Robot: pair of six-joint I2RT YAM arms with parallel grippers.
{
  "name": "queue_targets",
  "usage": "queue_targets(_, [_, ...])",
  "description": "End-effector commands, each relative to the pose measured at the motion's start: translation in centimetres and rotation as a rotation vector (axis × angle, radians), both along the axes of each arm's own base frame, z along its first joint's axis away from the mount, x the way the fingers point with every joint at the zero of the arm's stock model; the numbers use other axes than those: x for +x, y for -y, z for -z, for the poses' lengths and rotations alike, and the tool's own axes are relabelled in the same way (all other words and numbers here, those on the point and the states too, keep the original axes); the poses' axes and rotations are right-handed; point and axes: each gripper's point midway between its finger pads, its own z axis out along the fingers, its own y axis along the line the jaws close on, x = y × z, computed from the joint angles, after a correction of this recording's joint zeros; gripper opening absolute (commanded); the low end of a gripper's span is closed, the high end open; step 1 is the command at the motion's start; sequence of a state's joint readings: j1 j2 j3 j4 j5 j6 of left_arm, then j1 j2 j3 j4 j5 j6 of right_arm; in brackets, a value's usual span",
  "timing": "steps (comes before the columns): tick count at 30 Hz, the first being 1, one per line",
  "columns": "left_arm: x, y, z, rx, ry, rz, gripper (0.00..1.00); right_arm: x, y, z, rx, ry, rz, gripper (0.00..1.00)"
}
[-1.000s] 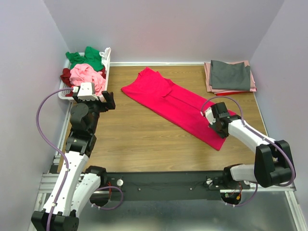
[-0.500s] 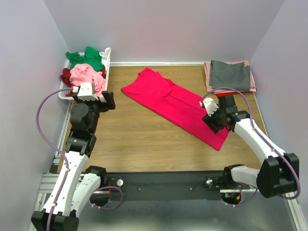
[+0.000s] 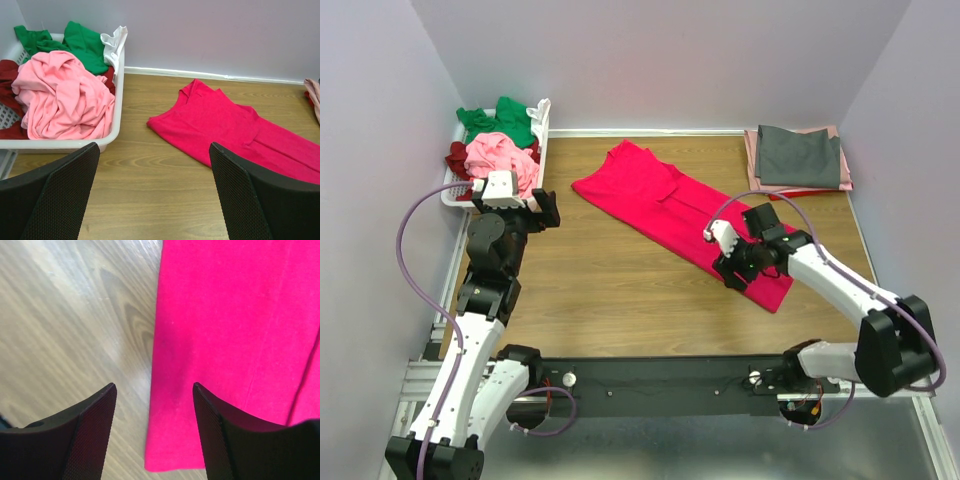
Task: Fold and stack the t-shirts
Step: Fold the tshirt
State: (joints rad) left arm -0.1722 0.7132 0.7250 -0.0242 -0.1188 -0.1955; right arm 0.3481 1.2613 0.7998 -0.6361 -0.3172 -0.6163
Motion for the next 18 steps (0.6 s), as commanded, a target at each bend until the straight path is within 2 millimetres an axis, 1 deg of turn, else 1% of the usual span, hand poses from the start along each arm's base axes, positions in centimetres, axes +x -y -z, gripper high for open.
queue_targets(1, [0.2,-0.1,-0.3,-0.004,0.012,-0.004,0.98,1.9,0.1,1.1,-0.112,0.045,0.051,0.68])
queue_targets(2, [0.2,0.0,-0.3,-0.003,0.011,-0.003,0.98,2.2,0.0,1.7,-0.163,0.049,0.045,0.68])
queue_targets(3, [0.2,-0.1,-0.3,-0.003,0.011,-0.004,0.98,2.5,-0.1,1.5,-0.177,0.071,0.048,0.68])
queue_targets(4, [0.2,-0.1,-0.2,-0.002,0.009,-0.006,0.98,2.8,-0.2,2.0,-0.195,0.066,0.046,0.68])
queue_targets(5, [0.2,-0.1,-0.1,-0.002,0.008,-0.007,0.98,3.3,-1.0,1.7,-0.197,0.081,0.039,0.68])
queue_targets(6, [0.3,-0.1,0.1,-0.001,0.002,-0.009,0.98,3.6,-1.1,1.8,-0.209,0.084,0.041,0.68])
queue_targets(7, [0.4,-0.1,0.2,0.001,-0.003,-0.009,0.98,3.7,-1.6,2.3,-0.218,0.070,0.036,0.67])
queue_targets(8, [0.4,-0.1,0.1,0.001,0.000,-0.010,0.98,3.8,-1.9,2.4,-0.220,0.066,0.034,0.66])
queue_targets(9, [0.4,-0.1,0.1,0.001,-0.003,-0.009,0.98,4.3,-2.3,2.1,-0.218,0.075,0.034,0.64])
queue_targets(12, [0.5,-0.1,0.3,0.002,-0.007,-0.009,0.98,4.3,-2.8,3.2,-0.241,0.049,0.026,0.61])
queue_targets(14, [0.5,-0.1,0.3,0.004,-0.007,-0.010,0.98,4.6,-2.6,3.3,-0.268,0.063,0.035,0.59])
queue_targets(18, [0.5,-0.1,0.4,0.004,-0.010,-0.007,0.98,4.2,-2.6,3.9,-0.284,0.049,0.026,0.54])
